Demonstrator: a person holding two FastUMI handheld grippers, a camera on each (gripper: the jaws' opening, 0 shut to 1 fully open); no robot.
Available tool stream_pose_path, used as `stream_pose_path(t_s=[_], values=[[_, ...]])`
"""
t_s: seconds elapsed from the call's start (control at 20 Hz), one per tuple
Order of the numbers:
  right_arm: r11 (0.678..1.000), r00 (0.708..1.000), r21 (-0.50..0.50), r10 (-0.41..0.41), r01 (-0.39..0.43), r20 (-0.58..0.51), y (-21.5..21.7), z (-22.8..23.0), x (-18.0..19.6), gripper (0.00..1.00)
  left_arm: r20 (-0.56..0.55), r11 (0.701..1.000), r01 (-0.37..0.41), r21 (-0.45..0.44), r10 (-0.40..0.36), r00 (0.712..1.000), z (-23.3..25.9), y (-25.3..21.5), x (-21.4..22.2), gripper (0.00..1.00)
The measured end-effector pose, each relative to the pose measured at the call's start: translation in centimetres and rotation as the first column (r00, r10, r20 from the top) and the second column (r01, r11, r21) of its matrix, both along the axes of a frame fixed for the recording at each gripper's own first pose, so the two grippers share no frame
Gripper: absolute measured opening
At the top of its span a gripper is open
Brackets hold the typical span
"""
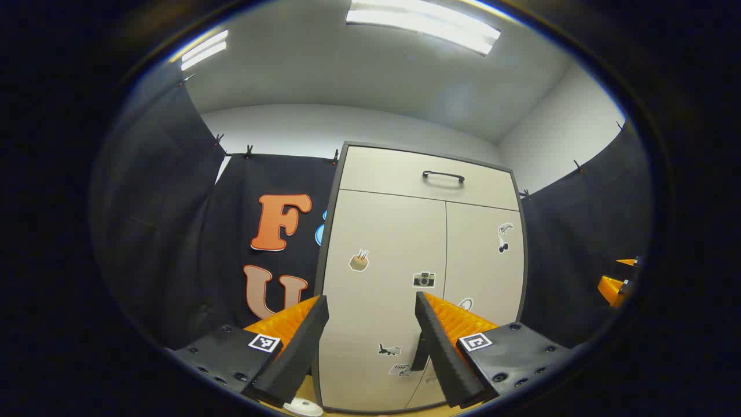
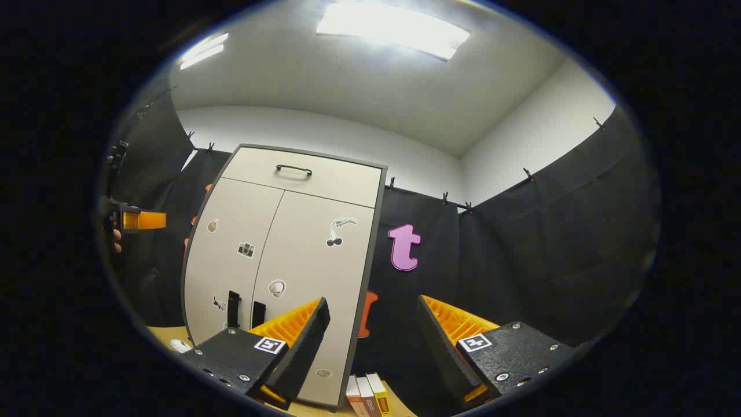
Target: Open the right door of the double-door shoe cabinet with the right hand, and open the left door with the left hand.
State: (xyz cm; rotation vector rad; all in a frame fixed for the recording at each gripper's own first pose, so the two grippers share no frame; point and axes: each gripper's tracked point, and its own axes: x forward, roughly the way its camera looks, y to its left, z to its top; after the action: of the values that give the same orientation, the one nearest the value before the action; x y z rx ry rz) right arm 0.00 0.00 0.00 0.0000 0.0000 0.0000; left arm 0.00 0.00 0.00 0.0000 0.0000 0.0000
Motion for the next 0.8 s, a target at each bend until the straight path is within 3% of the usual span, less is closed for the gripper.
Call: stream_pose_path(t_s=[0.35, 0.8], values=[[0.999, 0.999, 0.024, -0.024, 0.025, -0.046, -1.3, -1.4, 0.3, 0.92, 0.011, 1.0, 0.01, 0.01, -0.01, 1.0, -0.1, -0.3, -0.1, 0.96], [0.999, 0.997, 0.035, -0.01, 0.013, -0.079, -1.0, -2.7, 1.1, 0.92, 0.007, 0.998, -0.055, 0.011, 0.055, 0.998, 0.2, 0.9, -0.7, 0.96]])
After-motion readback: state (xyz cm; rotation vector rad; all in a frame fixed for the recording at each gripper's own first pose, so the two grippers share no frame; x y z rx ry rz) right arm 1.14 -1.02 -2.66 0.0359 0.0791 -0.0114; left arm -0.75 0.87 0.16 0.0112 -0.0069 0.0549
